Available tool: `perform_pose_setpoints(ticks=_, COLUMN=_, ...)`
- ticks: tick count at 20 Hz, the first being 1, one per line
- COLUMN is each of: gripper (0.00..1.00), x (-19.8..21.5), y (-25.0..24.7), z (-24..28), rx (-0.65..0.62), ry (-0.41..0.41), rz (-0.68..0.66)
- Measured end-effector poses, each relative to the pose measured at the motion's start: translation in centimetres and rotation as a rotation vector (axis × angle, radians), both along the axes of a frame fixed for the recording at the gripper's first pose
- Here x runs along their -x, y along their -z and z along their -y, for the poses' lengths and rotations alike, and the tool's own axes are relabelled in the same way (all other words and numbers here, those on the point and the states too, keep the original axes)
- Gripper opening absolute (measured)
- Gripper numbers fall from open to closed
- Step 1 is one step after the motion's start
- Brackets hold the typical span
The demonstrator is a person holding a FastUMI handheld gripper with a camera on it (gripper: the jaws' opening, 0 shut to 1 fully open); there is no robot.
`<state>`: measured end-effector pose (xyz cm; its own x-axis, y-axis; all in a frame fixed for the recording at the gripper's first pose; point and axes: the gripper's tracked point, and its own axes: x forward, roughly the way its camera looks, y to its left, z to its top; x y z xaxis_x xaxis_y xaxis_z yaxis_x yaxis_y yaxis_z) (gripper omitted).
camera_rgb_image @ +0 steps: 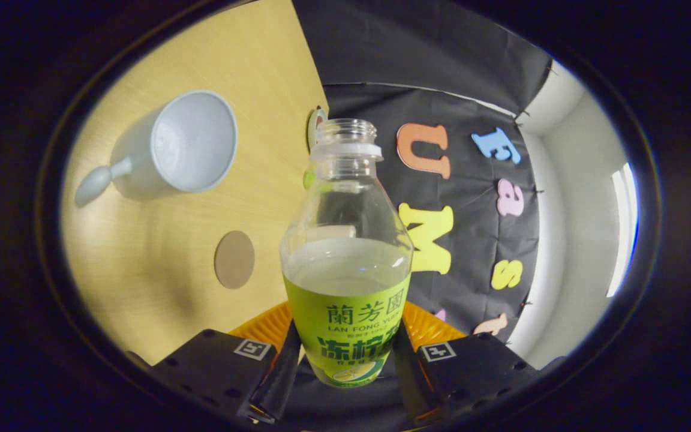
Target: Take the bottle from table, then pour the juice into the cup, finally place the bottle on the coaster
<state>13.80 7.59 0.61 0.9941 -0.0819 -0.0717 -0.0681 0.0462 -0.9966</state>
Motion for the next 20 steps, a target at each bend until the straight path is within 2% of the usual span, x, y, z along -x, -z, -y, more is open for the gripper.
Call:
perform_pose_setpoints(ticks=6, gripper=0.76, x=1.8, y=1.5, z=0.7, rx=-0.441, ry=0.038, rz=-0.093)
perform_pose_setpoints(ticks=12, gripper=0.76, x=2.9, y=-0.1, z=0.7, rx=-0.947, ry=0.034, rz=-0.148)
perform_pose_setpoints(ticks=20, gripper=0.76, x=-0.5, y=-2.6, z=0.6, rx=-1.31, ry=0.018, rz=-0.202)
